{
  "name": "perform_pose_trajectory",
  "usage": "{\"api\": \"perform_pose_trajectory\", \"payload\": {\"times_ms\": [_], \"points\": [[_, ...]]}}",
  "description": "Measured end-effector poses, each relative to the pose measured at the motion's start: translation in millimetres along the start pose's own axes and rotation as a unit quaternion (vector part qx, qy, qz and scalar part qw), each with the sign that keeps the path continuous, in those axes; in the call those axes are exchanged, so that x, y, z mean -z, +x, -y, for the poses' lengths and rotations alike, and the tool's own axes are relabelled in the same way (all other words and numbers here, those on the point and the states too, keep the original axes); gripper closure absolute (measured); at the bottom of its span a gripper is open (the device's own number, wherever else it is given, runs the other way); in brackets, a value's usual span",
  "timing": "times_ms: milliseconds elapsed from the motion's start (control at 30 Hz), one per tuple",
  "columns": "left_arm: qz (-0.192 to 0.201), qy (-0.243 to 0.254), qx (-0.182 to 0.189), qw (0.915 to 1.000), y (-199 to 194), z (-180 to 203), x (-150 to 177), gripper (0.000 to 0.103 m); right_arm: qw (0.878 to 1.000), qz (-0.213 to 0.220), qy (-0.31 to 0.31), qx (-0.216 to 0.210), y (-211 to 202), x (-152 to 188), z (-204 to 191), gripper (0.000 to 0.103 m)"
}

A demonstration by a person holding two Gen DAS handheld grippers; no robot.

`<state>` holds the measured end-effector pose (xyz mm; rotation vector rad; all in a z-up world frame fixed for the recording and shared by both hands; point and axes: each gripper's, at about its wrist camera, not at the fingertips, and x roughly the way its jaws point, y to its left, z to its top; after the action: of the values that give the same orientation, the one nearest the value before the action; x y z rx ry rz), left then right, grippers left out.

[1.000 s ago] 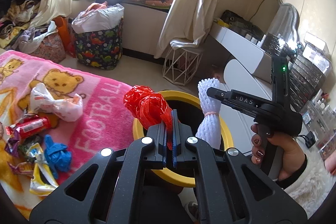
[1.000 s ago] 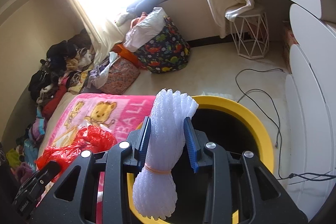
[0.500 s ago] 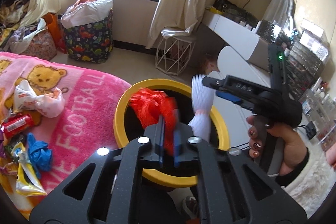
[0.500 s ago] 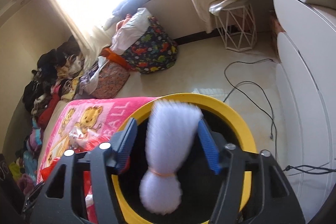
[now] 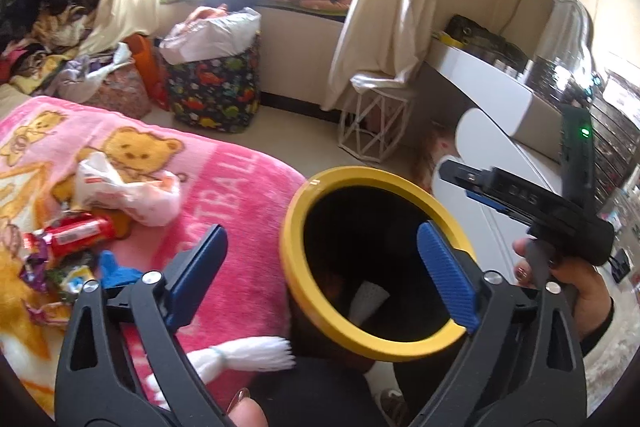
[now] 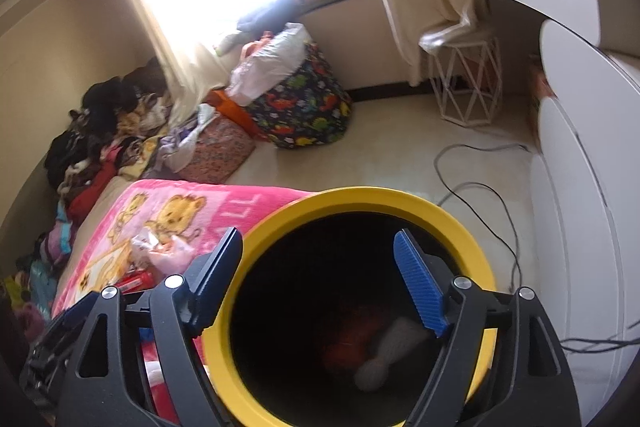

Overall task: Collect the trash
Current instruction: 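Open both tools to drop the red bag and foam net into the bin, then grasp the white foam net on the blanket with the right tool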

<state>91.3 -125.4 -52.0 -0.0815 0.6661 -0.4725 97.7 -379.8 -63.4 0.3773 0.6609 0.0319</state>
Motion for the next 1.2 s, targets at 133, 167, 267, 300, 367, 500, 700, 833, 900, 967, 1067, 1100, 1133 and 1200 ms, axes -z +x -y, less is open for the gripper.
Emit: {"api": "perform_pose_trajectory", "payload": {"times_ms": [133,167,267,300,367,500,700,833,900,967,1067,1100,1133,1200], "points": [[0.014,-0.013,-0.023,0.9995,-10,-15,-2,0.011,1.0,0.004,-0.016,-0.02,-2,1,-12,0.025],[0.017,-0.016,-0.028,0.9993,-12,-18,-2,0.011,0.999,0.004,-0.021,-0.027,-2,2,-15,0.024],[0.028,-0.028,-0.04,0.9984,-19,-29,-5,0.011,0.999,0.002,-0.032,-0.039,-2,2,-27,0.023],[0.031,-0.03,-0.044,0.9981,-22,-32,-6,0.011,0.998,0.001,-0.038,-0.047,-1,3,-32,0.023],[0.037,-0.035,-0.052,0.9974,-26,-37,-7,0.011,0.997,-0.001,-0.05,-0.056,-1,5,-41,0.023],[0.048,-0.047,-0.064,0.9957,-35,-50,-9,0.011,0.995,-0.006,-0.074,-0.074,1,10,-59,0.023],[0.061,-0.063,-0.08,0.9929,-47,-67,-12,0.011,0.989,-0.014,-0.114,-0.096,3,20,-88,0.023],[0.068,-0.075,-0.088,0.9909,-53,-79,-13,0.011,0.982,-0.023,-0.144,-0.116,4,31,-107,0.023],[0.071,-0.081,-0.093,0.9897,-57,-85,-13,0.011,0.978,-0.03,-0.16,-0.128,5,37,-117,0.023],[0.075,-0.087,-0.099,0.9884,-61,-92,-14,0.011,0.973,-0.039,-0.179,-0.142,7,45,-130,0.023],[0.08,-0.095,-0.106,0.9866,-67,-101,-14,0.011,0.963,-0.057,-0.207,-0.161,10,57,-147,0.023],[0.081,-0.097,-0.108,0.986,-68,-105,-14,0.011,0.96,-0.062,-0.215,-0.165,11,61,-151,0.023],[0.081,-0.099,-0.111,0.9855,-69,-108,-13,0.011,0.957,-0.069,-0.226,-0.17,12,66,-157,0.023],[0.081,-0.105,-0.116,0.9843,-73,-115,-12,0.011,0.948,-0.086,-0.248,-0.179,16,76,-168,0.023]]}}
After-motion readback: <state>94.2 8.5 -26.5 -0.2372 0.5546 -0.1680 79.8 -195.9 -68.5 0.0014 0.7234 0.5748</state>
